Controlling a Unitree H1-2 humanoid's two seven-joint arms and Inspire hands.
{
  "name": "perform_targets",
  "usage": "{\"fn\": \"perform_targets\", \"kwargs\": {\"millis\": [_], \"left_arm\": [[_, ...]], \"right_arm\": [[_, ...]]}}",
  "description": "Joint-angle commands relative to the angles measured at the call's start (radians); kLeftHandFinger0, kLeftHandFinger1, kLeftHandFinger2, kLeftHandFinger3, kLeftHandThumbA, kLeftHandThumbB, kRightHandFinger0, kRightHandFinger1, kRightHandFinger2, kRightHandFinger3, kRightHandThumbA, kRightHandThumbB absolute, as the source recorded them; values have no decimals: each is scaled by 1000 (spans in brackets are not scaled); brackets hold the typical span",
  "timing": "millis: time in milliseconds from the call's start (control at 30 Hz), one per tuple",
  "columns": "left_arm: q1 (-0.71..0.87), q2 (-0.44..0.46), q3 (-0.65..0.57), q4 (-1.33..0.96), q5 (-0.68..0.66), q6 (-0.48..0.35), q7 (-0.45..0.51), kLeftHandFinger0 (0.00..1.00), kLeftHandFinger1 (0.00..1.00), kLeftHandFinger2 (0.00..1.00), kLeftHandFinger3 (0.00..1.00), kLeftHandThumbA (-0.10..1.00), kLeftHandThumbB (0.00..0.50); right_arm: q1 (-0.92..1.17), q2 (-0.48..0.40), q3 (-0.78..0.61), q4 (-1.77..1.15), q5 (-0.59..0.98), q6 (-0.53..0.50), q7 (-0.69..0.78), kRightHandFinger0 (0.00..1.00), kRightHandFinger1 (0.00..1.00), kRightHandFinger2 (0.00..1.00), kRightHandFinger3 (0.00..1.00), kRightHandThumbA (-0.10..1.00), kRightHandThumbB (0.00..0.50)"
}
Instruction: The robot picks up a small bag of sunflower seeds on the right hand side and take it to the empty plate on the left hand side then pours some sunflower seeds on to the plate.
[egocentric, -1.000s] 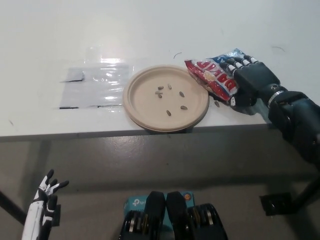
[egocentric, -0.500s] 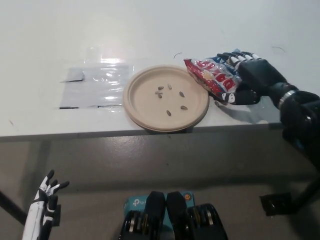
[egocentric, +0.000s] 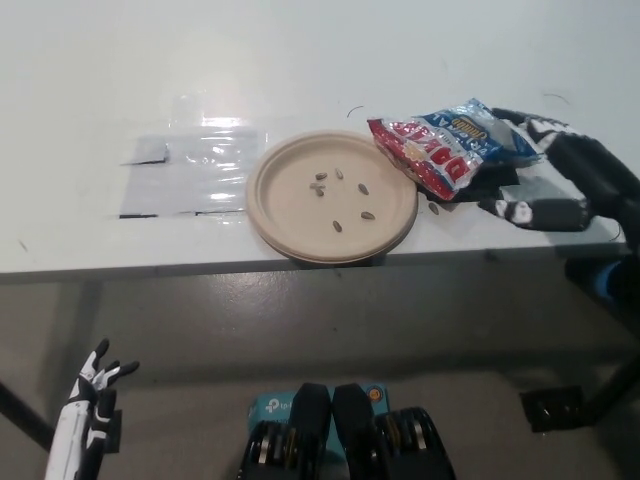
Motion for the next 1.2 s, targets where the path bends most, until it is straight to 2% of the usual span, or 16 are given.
{"fn": "perform_targets", "kwargs": {"millis": [0, 33, 67, 100, 167, 267, 367, 400, 467, 567, 633, 733, 867, 967, 1167], "left_arm": [[-125, -2, -17, 4, 15, -39, 22, 1000, 966, 823, 1000, 1000, 28], [-138, -8, -25, 10, 17, -40, 21, 1000, 979, 848, 1000, 1000, 14], [-146, -13, -33, 8, 16, -36, 14, 1000, 1000, 912, 1000, 1000, 1], [-144, -12, -35, 5, 14, -33, 10, 1000, 1000, 967, 1000, 1000, 0], [-165, -22, -56, 10, -6, -21, -15, 1000, 1000, 1000, 1000, 1000, 0], [-172, -33, -71, 9, -90, -12, -60, 1000, 1000, 1000, 1000, 1000, 0], [-167, -27, -91, 2, -127, -10, -90, 1000, 1000, 1000, 1000, 1000, 0], [-165, -22, -96, 0, -132, -13, -96, 1000, 1000, 1000, 1000, 1000, 13], [-156, -13, -105, -8, -145, -11, -113, 1000, 1000, 1000, 1000, 1000, 88], [-135, -9, -122, -18, -158, -13, -131, 1000, 1000, 1000, 1000, 1000, 148], [-109, -14, -131, -21, -157, -16, -130, 1000, 1000, 1000, 1000, 1000, 145], [-70, -13, -135, -33, -166, -25, -129, 1000, 1000, 1000, 1000, 1000, 141], [-27, -9, -132, -52, -176, -27, -130, 1000, 1000, 1000, 1000, 1000, 174], [-5, -5, -128, -54, -177, -37, -131, 1000, 1000, 1000, 1000, 1000, 189], [-3, 4, -127, -49, -174, -37, -135, 1000, 1000, 1000, 1000, 1000, 174]], "right_arm": [[118, -10, -332, -724, 501, 45, -135, 1000, 1000, 1000, 1000, 1000, 395], [142, 16, -332, -764, 457, 38, -158, 1000, 1000, 1000, 1000, 1000, 417], [205, 91, -306, -820, 363, -12, -207, 1000, 1000, 1000, 1000, 1000, 391], [228, 117, -291, -825, 331, -40, -216, 1000, 1000, 1000, 1000, 1000, 383], [321, 190, -256, -819, 253, -139, -246, 1000, 1000, 1000, 1000, 1000, 420], [442, 303, -182, -682, 173, -301, -278, 1000, 1000, 1000, 1000, 1000, 348], [506, 358, -142, -493, 108, -371, -286, 1000, 1000, 1000, 1000, 1000, 249], [511, 368, -142, -446, 99, -379, -280, 1000, 1000, 1000, 1000, 1000, 250], [500, 396, -142, -320, 96, -393, -278, 1000, 1000, 1000, 1000, 1000, 265], [491, 424, -149, -188, 61, -399, -298, 1000, 1000, 1000, 1000, 1000, 269], [499, 429, -146, -112, 67, -397, -288, 1000, 1000, 1000, 1000, 1000, 271], [517, 440, -140, -42, 86, -425, -274, 1000, 1000, 1000, 1000, 1000, 220], [546, 446, -125, -13, 78, -427, -265, 1000, 1000, 1000, 1000, 1000, 207], [563, 458, -123, 5, 93, -430, -263, 1000, 1000, 1000, 1000, 1000, 224], [577, 459, -114, 24, 108, -437, -259, 1000, 1000, 1000, 1000, 1000, 229]]}}
